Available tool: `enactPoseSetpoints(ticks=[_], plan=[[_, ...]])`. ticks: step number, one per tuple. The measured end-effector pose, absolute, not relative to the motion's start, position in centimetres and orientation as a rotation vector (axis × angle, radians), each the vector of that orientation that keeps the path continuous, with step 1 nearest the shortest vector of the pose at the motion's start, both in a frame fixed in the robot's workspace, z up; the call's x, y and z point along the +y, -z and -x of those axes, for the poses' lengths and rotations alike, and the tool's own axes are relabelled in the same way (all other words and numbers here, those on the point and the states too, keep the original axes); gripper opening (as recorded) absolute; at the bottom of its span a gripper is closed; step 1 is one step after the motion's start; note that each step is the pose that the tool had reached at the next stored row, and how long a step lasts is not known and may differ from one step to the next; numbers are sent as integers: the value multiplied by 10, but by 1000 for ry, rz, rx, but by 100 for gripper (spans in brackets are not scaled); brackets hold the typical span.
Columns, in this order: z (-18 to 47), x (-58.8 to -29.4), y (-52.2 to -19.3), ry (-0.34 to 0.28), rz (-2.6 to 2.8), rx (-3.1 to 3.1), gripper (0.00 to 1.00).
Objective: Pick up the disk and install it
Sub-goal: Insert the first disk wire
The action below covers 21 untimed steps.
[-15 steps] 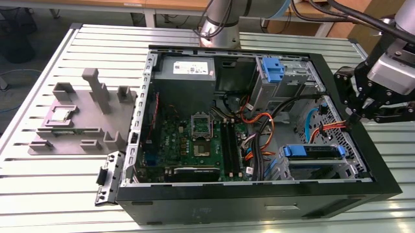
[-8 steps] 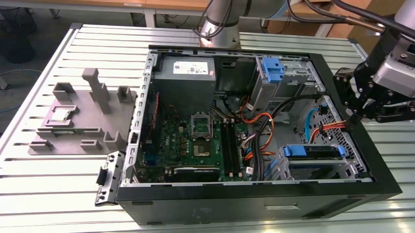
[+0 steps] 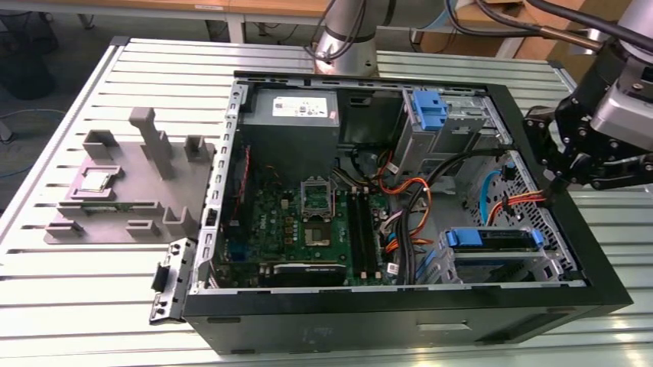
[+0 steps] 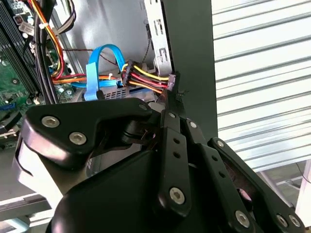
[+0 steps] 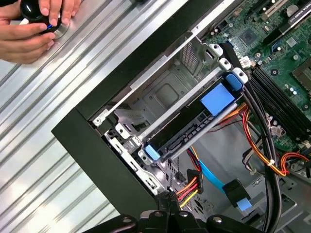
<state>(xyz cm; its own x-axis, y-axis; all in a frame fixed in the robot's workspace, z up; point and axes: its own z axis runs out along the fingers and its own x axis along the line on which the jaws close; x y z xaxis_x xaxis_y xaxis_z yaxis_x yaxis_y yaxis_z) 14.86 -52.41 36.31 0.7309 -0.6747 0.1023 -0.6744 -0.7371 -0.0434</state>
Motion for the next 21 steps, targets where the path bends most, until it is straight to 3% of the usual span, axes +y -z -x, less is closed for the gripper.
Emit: enactPoseSetpoints(ticks=[5, 21], plan=[[-149, -520, -363, 214, 2955, 1133, 10], [-148, -520, -362, 227, 3042, 854, 10]])
